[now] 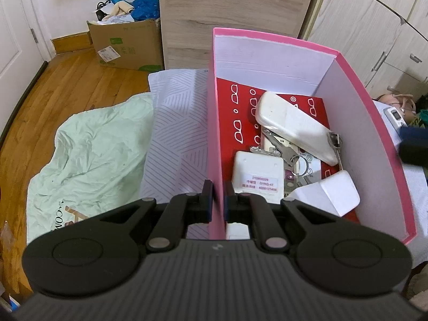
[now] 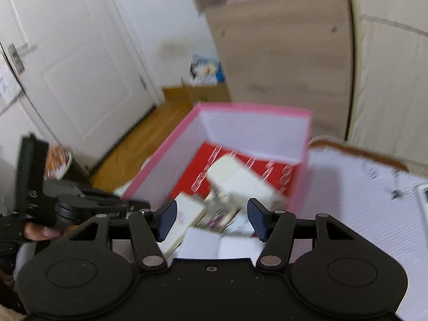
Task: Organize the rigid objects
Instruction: 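Lower the white square plug into the pink box and open the right tool, then move the right tool back and grasp the white TCL remote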
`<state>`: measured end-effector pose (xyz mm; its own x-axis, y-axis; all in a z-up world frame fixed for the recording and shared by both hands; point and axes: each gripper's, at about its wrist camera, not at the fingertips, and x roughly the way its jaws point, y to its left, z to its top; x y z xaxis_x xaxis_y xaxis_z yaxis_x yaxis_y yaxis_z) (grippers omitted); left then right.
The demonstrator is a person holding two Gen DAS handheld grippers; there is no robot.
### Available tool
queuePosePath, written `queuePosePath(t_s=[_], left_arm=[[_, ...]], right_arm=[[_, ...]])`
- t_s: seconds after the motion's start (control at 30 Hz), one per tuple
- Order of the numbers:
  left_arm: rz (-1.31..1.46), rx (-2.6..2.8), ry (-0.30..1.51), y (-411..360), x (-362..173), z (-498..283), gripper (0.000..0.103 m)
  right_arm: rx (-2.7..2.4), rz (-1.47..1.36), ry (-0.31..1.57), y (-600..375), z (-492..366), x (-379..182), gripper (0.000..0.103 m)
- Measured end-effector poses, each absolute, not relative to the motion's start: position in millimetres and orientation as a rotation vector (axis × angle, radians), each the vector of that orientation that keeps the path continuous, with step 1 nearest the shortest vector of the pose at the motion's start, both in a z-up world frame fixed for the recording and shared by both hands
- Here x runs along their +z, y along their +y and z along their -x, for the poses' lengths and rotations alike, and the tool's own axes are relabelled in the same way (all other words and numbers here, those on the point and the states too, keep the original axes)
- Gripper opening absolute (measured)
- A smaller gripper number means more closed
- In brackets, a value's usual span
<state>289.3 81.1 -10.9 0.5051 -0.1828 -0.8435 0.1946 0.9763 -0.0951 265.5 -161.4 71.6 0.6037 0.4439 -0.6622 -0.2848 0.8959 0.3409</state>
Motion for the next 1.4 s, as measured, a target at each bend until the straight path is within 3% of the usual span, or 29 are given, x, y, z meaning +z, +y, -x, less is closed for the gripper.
queuePosePath(t_s=[0.33,0.7,1.13,1.4], left_arm=[[-0.033,-0.218,1.014,77,-11,-288,0.007],[-0.064,-0.168,1.022,66,-9,-290,0.007],[-0.089,-0.148,1.022,60,-9,-288,0.007],[-0.088,-0.15,1.02,60,-9,-288,0.007]], right_arm=[[0.178,-0.121,0.68,-273,-233,83,0.07],[0.002,-0.07,0.708,-367,-240,6,0.068],[-0.073,0.071,0.805,-384,-270,-54,0.069],[-0.13,-0.08,0.845,-398,-285,-65,0.065]])
